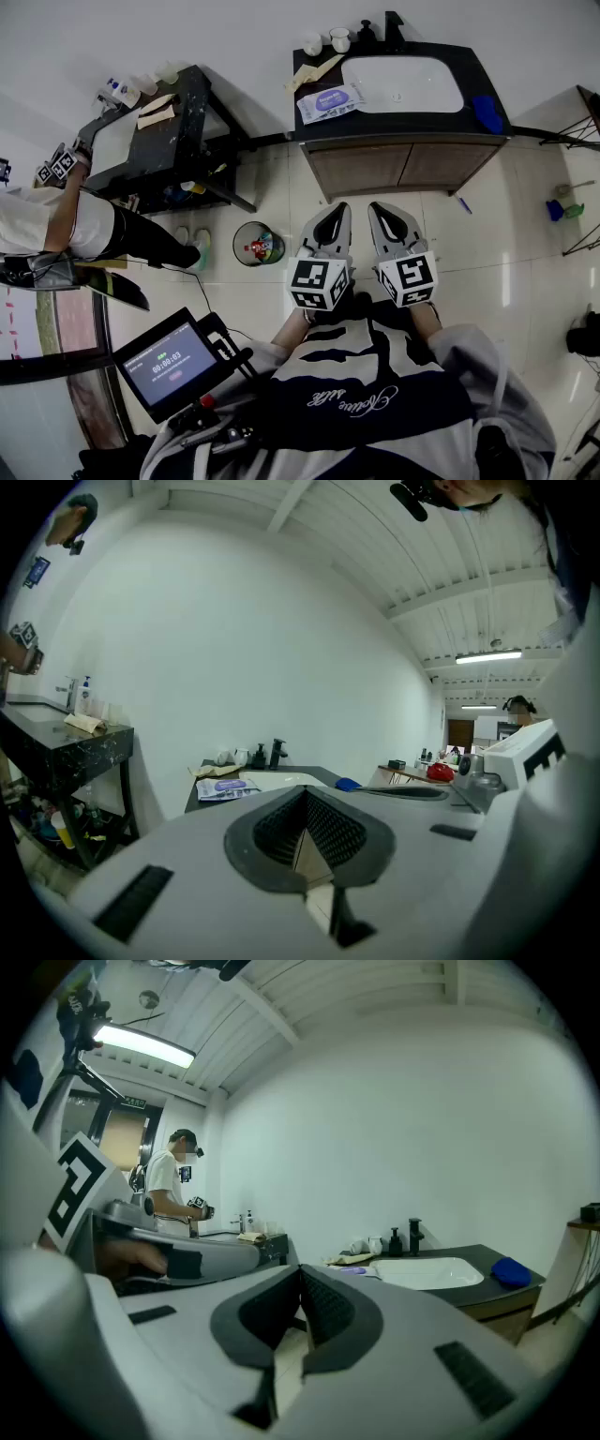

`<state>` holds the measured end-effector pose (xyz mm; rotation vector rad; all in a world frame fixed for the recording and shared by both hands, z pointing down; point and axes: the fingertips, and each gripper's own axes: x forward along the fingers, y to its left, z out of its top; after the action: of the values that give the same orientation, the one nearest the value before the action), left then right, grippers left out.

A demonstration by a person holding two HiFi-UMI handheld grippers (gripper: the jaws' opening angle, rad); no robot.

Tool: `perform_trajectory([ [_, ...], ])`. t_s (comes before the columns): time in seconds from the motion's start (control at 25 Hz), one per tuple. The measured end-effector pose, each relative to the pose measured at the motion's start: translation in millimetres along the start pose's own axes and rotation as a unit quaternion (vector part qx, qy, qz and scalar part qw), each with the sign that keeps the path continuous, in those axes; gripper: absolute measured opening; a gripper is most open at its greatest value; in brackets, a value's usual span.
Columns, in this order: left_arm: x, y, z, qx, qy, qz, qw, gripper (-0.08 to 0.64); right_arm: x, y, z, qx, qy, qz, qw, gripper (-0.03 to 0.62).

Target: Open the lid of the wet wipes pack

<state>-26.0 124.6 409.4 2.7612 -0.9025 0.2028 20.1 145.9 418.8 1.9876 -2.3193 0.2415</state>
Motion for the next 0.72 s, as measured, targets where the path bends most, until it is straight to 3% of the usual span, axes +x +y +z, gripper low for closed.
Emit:
perform_trajectory([
  [0.24,3,3,-6,0.0,0.003,0.0,1.0,-0.002,-3,0,-2,0.004,-0.006,0.005,1.0,-0.002],
  [0.72,129,109,19,-0.017,0.019,-0.023,0.9994,-0.002,132,-56,10,0.032,0.004,-0.02,0.999,-0.002],
])
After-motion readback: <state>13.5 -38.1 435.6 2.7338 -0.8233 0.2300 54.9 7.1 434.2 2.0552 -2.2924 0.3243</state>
